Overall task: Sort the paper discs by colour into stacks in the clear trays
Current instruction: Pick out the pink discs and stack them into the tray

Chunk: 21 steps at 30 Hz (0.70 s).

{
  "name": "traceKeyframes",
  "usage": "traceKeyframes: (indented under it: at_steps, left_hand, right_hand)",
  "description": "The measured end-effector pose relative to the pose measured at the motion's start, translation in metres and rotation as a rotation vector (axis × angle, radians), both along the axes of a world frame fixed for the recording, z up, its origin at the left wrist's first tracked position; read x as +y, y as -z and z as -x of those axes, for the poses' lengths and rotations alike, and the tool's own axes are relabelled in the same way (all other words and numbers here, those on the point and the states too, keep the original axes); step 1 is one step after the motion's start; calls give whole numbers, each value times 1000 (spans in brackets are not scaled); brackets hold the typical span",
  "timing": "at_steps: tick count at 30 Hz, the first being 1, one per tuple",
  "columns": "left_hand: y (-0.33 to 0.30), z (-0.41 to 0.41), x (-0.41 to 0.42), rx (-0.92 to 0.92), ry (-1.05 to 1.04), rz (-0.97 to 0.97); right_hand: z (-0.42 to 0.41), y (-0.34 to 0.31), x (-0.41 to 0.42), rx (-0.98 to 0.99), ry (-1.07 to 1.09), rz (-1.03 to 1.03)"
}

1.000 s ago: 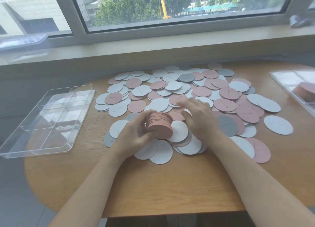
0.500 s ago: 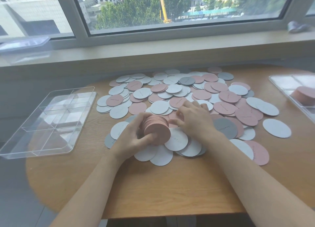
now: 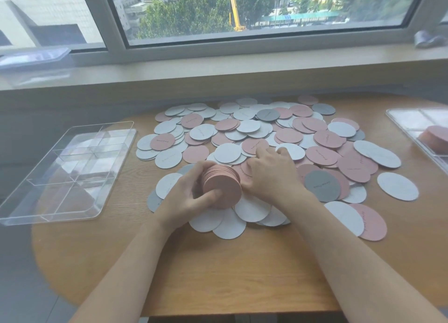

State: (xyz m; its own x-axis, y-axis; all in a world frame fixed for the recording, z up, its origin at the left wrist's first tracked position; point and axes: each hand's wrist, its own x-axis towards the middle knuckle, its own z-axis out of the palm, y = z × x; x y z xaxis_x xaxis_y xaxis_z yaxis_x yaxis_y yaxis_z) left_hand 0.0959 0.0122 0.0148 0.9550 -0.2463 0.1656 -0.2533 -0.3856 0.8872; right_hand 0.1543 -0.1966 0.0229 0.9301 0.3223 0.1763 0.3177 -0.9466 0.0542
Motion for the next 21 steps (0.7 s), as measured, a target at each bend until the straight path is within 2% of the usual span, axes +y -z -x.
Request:
traceKeyframes:
  at_steps: [5, 8, 12, 18, 21]
  left_hand:
    - [-1, 1, -1, 0, 3, 0]
    - [-1, 1, -1, -6, 1, -4]
    - [-1, 2, -1, -18, -1, -10]
    - [1, -1, -1, -21, -1, -26]
    - [1, -2, -3, -34, -13, -33]
  right_hand:
    - [-4, 12, -11, -260, -18, -258]
    - [-7, 11, -9, -317, -2, -299]
    - [-7, 10, -12, -415, 15, -471]
    - [-7, 13, -18, -188, 25, -812]
    - [-1, 6, -14, -4, 14, -1074]
